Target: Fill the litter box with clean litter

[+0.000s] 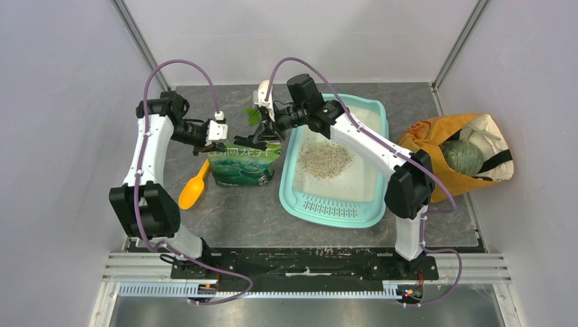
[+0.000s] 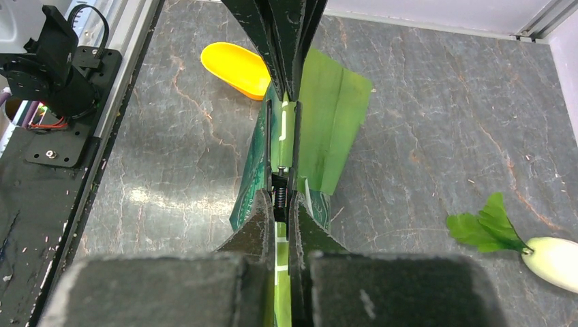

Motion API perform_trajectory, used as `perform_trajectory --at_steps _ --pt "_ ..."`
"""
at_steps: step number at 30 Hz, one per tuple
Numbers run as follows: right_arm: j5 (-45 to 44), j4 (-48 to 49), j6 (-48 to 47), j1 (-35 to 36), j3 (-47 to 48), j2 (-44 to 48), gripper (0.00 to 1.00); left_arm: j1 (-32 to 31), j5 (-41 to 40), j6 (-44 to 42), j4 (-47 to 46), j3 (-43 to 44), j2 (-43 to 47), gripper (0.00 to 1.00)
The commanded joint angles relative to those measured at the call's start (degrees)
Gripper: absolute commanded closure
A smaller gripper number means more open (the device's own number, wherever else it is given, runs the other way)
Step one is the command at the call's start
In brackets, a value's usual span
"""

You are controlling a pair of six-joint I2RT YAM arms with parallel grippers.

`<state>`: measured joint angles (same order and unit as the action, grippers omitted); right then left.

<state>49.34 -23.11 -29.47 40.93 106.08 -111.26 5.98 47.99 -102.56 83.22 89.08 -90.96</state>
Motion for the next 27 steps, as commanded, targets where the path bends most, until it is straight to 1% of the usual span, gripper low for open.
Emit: perform_trajectory --at_steps 1,8,15,27 --pt "0.6 2.8 0.2 0.5 -0.2 -0.7 1.00 -0.1 0.9 -1.4 0.2 1.6 1.3 0.98" --pt "-0.3 2.6 -2.4 1.0 -0.5 -1.5 1.00 -0.1 0.8 -1.4 0.1 1.8 1.3 0.98" --pt "-2.0 -0.6 -8.2 1.4 -0.8 -2.1 1.00 -0.1 0.7 -1.4 0.1 2.1 1.1 0.98" --pt "-4.1 -5.4 -13.7 1.3 -2.6 -1.4 1.00 -0.1 0.2 -1.4 0.1 2.2 0.8 0.98"
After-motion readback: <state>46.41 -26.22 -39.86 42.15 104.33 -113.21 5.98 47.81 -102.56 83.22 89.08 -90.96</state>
